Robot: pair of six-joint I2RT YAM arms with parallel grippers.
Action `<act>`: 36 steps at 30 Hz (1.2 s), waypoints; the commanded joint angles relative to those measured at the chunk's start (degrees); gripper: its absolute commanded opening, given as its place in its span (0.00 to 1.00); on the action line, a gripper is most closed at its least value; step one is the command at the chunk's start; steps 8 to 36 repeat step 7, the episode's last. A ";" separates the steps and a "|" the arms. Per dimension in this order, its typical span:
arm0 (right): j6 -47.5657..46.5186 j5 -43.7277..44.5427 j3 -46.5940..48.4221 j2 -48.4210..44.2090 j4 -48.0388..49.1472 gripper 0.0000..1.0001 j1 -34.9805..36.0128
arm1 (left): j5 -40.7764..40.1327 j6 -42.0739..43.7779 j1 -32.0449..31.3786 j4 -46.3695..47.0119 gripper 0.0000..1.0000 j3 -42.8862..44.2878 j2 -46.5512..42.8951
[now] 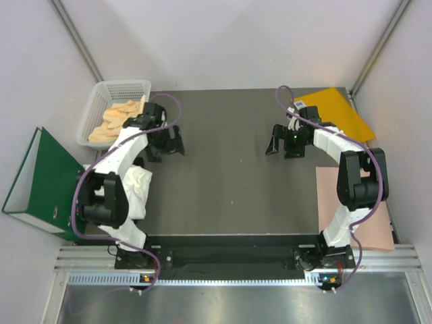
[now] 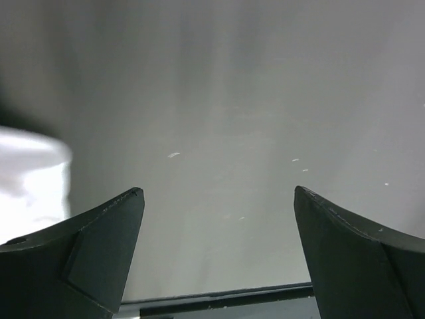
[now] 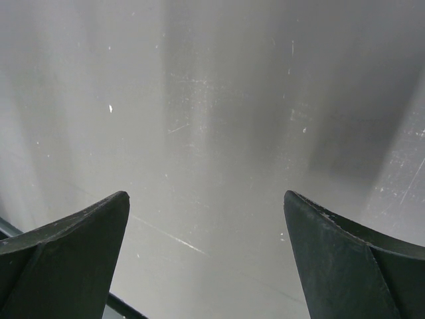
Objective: Fold and stack the t-shirts
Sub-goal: Put the neatly folded tshirt into the corner of the board with the left arm
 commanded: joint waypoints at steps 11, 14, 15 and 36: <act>0.63 2.58 0.23 -2.37 1.59 1.00 0.03 | 5.12 1.97 -10.64 4.10 0.99 11.61 13.82; 0.63 2.58 0.23 -2.37 1.59 1.00 0.03 | 5.12 1.97 -10.64 4.10 0.99 11.61 13.82; 0.63 2.58 0.23 -2.37 1.59 1.00 0.03 | 5.12 1.97 -10.64 4.10 0.99 11.61 13.82; 0.63 2.58 0.23 -2.37 1.59 1.00 0.03 | 5.12 1.97 -10.64 4.10 0.99 11.61 13.82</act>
